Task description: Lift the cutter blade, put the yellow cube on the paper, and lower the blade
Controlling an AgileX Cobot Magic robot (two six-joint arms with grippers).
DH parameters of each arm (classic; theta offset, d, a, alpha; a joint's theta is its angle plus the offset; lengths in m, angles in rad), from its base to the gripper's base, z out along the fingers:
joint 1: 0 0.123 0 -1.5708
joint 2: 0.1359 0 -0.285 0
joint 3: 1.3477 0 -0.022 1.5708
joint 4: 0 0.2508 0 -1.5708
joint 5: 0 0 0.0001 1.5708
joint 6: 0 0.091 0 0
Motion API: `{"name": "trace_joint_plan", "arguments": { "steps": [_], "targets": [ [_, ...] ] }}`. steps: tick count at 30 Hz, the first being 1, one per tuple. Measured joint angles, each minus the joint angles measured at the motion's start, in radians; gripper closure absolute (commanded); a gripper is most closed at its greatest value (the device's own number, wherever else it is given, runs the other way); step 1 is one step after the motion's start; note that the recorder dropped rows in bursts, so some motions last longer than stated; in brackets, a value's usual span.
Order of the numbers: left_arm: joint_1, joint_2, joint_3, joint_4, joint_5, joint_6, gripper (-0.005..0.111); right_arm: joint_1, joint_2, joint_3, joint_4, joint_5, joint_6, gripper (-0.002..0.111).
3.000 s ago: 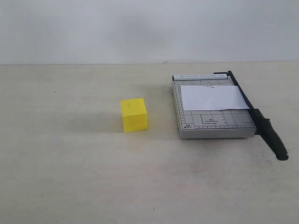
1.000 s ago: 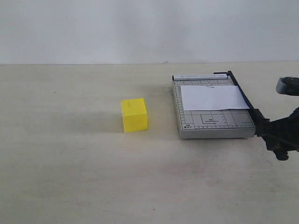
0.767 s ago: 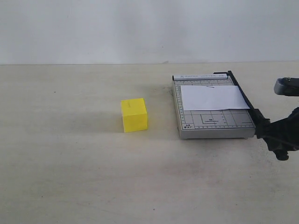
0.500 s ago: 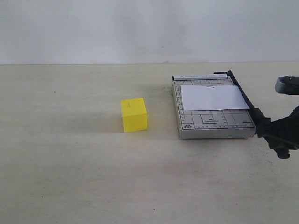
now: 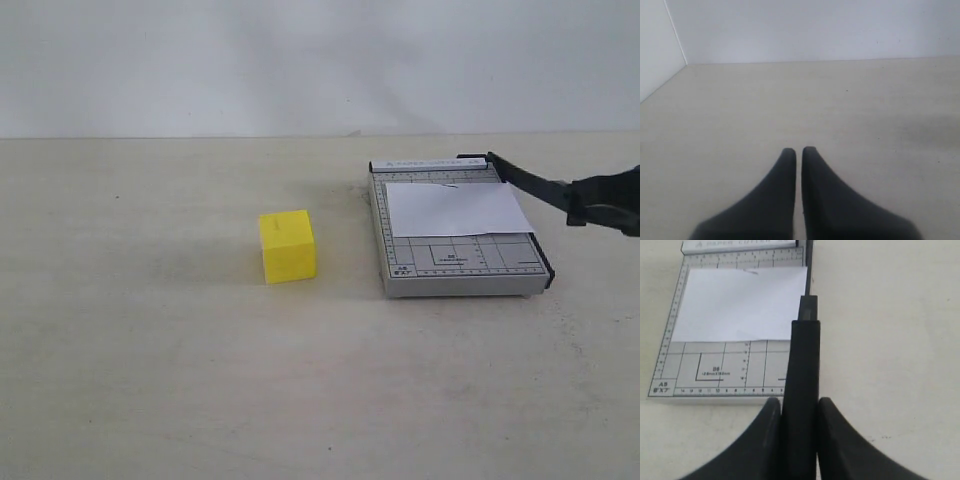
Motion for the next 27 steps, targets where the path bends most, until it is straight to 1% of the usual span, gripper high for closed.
{"name": "trace_joint_plan", "arguments": {
  "steps": [9, 19, 20, 22, 23, 24, 25, 27],
  "targets": [
    [0.000, 0.000, 0.000, 0.000, 0.000, 0.000, 0.102, 0.008, -0.036, 0.000, 0.006, -0.084, 0.000, 0.108],
    [0.000, 0.000, 0.000, 0.000, 0.000, 0.000, 0.102, 0.010, -0.038, 0.000, 0.006, -0.114, 0.000, 0.108],
    [0.000, 0.000, 0.000, 0.000, 0.000, 0.000, 0.102, 0.010, -0.038, 0.000, 0.006, -0.114, 0.000, 0.106],
    [0.000, 0.000, 0.000, 0.000, 0.000, 0.000, 0.102, 0.010, -0.038, 0.000, 0.006, -0.114, 0.000, 0.099],
    [0.000, 0.000, 0.000, 0.000, 0.000, 0.000, 0.102, 0.010, -0.038, 0.000, 0.006, -0.112, 0.000, 0.087],
    [0.000, 0.000, 0.000, 0.000, 0.000, 0.000, 0.102, 0.010, -0.040, 0.000, 0.006, -0.110, 0.000, 0.082],
    [0.000, 0.000, 0.000, 0.000, 0.000, 0.000, 0.102, 0.010, -0.040, 0.000, 0.006, -0.108, 0.000, 0.073],
    [0.000, 0.000, 0.000, 0.000, 0.000, 0.000, 0.102, 0.010, -0.048, 0.000, 0.002, -0.106, -0.002, 0.068]
  ]
}}
